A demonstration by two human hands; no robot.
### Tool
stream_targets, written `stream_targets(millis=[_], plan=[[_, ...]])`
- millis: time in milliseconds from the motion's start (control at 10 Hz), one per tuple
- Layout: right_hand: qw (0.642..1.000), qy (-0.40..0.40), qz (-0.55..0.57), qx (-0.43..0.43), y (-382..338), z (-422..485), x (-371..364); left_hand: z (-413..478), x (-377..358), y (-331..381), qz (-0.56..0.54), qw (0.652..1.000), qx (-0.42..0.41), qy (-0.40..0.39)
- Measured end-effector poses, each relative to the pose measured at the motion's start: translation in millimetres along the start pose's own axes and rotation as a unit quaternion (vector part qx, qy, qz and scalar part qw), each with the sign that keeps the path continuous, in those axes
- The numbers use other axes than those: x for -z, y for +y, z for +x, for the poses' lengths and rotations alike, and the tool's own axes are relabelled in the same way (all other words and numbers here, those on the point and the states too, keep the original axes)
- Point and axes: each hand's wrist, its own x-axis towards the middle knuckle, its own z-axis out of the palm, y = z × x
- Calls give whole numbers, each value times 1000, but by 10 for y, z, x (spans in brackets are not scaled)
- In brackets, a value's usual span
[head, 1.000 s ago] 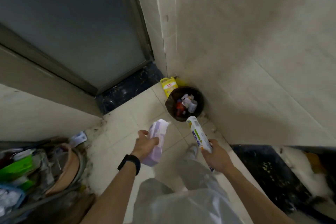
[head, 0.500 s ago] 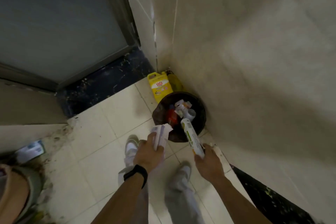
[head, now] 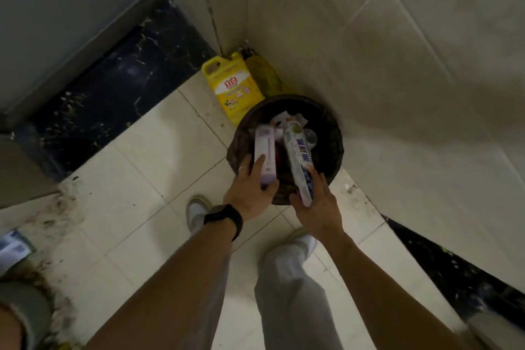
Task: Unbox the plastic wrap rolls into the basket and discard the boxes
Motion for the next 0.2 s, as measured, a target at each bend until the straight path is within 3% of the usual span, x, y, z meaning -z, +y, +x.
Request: stream_targets(millis=[200], plan=[[997, -24, -60, -29, -120, -521, 73, -446, 211, -68, 131, 991, 15, -4]])
